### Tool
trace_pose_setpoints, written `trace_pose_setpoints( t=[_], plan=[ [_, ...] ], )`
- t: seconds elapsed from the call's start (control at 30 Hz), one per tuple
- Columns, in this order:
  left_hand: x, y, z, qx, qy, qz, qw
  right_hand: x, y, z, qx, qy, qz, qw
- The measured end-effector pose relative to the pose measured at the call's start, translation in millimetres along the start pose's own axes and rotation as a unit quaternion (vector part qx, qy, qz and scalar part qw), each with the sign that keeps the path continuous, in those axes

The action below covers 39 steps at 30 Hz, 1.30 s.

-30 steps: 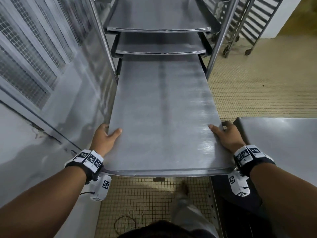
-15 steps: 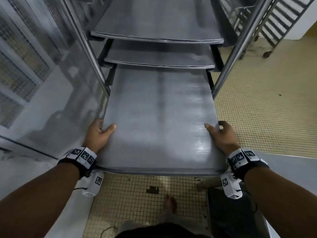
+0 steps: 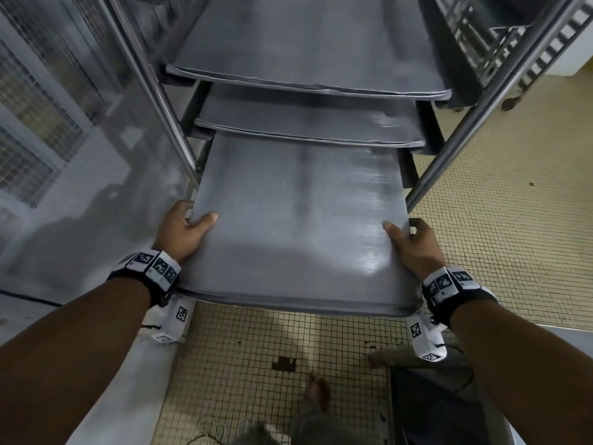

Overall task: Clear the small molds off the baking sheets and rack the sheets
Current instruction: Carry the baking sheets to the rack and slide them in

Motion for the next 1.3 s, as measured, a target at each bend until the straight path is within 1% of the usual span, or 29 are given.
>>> trace_pose_setpoints(
  t=[0.17,0.3,0.37,0.47,0.53,0.63,0.73,0.87,1.03,1.13,1.27,1.3],
  plan=[
    [-16,1,5,-0.004,0.001,0.002,1.000,-3,-6,10,0.008,-0.003,-0.006,1.000],
    [-16,1,4,-0.002,-0.003,0.027,1.000,0,-5,11,0.011,-0.008,0.005,1.000],
    [-17,5,6,-0.009,-0.002,0.054,0.999,4,-3,10,0.016,-0.006,0.021,1.000],
    [-11,11,7,0.001,-0.002,0.117,0.993,14,2,8,0.027,-0.003,0.039,0.999],
    [-4,15,5,-0.004,-0.003,0.141,0.990,23,4,7,0.036,-0.006,0.047,0.998],
    [8,21,7,-0.026,-0.011,0.140,0.990,41,8,6,0.053,-0.016,0.046,0.997],
    [6,19,31,-0.051,-0.021,0.137,0.989,57,12,3,0.073,-0.024,0.033,0.996],
    [43,32,6,-0.097,-0.048,0.141,0.984,78,18,1,0.086,-0.029,0.026,0.996],
    [65,42,7,-0.180,-0.057,0.151,0.970,102,20,1,0.113,0.001,0.026,0.993],
    [78,46,6,-0.185,-0.078,0.150,0.968,117,16,-2,0.116,0.006,0.025,0.993],
    [95,48,6,-0.179,-0.072,0.137,0.972,134,11,-5,0.118,0.008,0.012,0.993],
    [100,48,4,-0.186,-0.079,0.132,0.970,138,10,-3,0.127,0.012,0.006,0.992]
  ],
)
Point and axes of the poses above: each hand's wrist, its own x-axis away from the middle knuckle, its own y-axis out of the back of the hand, z = x × y, the point moved 2 cm from there along -x, towards the middle knuckle, and after that the axes turned 11 degrees about -z, right-handed, at the moved point
